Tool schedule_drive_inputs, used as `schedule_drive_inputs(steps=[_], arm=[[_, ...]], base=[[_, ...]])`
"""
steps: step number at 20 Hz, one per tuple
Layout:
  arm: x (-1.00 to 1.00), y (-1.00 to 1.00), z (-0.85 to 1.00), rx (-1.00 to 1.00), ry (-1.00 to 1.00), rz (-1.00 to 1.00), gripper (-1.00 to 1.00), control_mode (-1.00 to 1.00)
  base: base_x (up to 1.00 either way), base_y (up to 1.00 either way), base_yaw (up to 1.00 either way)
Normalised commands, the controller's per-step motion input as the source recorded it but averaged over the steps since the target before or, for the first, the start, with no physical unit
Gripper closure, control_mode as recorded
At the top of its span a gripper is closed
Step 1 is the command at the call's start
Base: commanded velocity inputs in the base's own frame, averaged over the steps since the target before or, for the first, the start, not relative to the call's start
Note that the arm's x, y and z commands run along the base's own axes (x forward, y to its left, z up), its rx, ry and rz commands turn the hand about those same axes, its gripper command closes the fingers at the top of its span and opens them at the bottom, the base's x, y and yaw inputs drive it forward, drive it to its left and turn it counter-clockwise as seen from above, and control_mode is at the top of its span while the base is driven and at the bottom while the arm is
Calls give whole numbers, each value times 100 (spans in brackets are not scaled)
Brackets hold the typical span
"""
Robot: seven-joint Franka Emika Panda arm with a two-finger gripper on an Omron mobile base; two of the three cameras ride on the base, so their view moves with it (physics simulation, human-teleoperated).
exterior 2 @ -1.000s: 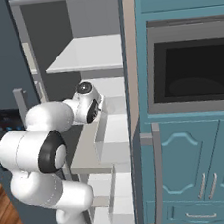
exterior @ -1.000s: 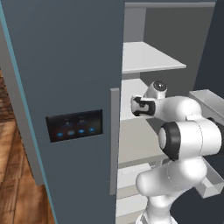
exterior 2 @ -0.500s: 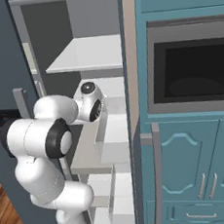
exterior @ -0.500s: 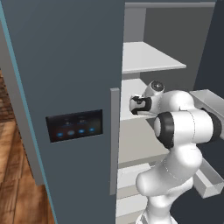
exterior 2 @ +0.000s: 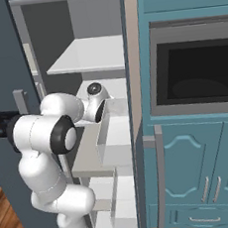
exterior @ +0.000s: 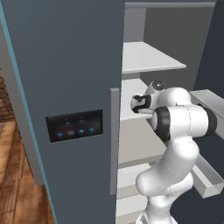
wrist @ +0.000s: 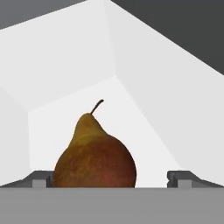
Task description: Retrieve the peach and pear from the fridge and place them into the bowl on the dining table.
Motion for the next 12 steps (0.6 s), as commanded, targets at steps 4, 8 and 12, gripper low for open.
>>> schedule_drive_inputs(steps=[4, 8, 12], arm=[[21, 0, -20, 0, 0, -3, -100, -100], [38, 0, -17, 0, 0, -4, -100, -100], [42, 0, -17, 0, 0, -3, -100, -100]], base=[[0, 0, 0], [0, 0, 0], [0, 0, 0]])
